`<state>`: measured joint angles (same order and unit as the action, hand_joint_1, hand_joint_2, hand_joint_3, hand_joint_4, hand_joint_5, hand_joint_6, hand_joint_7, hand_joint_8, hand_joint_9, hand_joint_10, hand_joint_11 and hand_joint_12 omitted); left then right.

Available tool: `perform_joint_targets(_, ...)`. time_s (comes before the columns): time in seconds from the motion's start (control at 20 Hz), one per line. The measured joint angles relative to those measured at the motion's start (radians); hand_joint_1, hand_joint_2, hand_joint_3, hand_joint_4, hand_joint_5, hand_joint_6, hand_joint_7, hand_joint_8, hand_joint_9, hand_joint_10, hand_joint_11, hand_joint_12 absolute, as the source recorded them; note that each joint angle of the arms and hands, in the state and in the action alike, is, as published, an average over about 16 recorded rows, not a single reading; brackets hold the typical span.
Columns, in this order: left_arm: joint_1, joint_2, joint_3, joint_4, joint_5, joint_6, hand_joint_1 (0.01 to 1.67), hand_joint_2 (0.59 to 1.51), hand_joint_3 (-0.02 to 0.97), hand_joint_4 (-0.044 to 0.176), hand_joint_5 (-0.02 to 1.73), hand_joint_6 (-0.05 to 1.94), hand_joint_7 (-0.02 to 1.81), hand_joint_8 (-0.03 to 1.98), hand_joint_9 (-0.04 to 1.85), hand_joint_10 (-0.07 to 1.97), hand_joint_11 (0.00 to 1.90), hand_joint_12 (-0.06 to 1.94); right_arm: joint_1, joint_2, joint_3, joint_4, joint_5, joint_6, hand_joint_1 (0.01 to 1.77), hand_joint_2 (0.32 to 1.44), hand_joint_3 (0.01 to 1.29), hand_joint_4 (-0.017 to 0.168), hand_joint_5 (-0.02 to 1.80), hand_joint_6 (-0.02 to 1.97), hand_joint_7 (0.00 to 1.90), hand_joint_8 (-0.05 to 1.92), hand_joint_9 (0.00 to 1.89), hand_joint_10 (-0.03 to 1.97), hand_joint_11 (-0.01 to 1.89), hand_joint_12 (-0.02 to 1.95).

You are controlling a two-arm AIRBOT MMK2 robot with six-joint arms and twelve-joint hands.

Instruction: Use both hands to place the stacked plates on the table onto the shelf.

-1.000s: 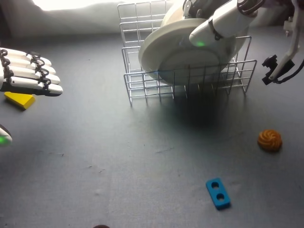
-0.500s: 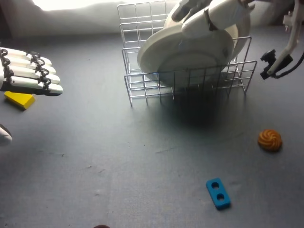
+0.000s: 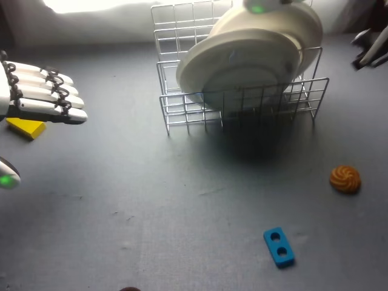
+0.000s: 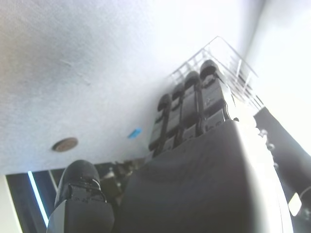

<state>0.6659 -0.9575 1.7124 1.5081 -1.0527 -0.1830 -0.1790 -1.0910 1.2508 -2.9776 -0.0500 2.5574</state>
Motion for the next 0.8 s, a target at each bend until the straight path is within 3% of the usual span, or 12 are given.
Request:
perform_joint_targets(0.5, -0.022, 0.029, -0.094, 0.002, -0.065, -0.011, 0.02, 1.091, 0.019, -0.003, 0.07, 0.01, 0.08, 0.00, 0.05, 0.01, 0.02, 0.06, 0.027, 0.202, -0.157, 0.000, -0.071, -0.295, 0.86, 1.06, 0.01, -0.003, 0.80, 0.04, 0.87, 0.01, 0.88, 0.02, 0.40, 1.25)
perform_joint_targets(0.65, -0.027, 0.041, -0.124, 0.007, -0.076, -0.008, 0.03, 1.114, 0.019, -0.004, 0.16, 0.01, 0.19, 0.03, 0.15, 0.07, 0.04, 0.29, 0.017, 0.258, -0.209, 0.000, -0.089, -0.359, 0.81, 1.06, 0.01, -0.003, 0.82, 0.04, 0.89, 0.03, 0.91, 0.06, 0.41, 1.27)
perform_joint_targets(0.8, -0.032, 0.052, -0.148, 0.013, -0.081, -0.003, 0.05, 1.141, 0.020, -0.004, 0.26, 0.13, 0.30, 0.29, 0.25, 0.37, 0.09, 0.63, 0.002, 0.299, -0.255, 0.000, -0.109, -0.428, 0.77, 1.05, 0.01, -0.003, 0.85, 0.14, 0.92, 0.22, 0.91, 0.31, 0.45, 1.35)
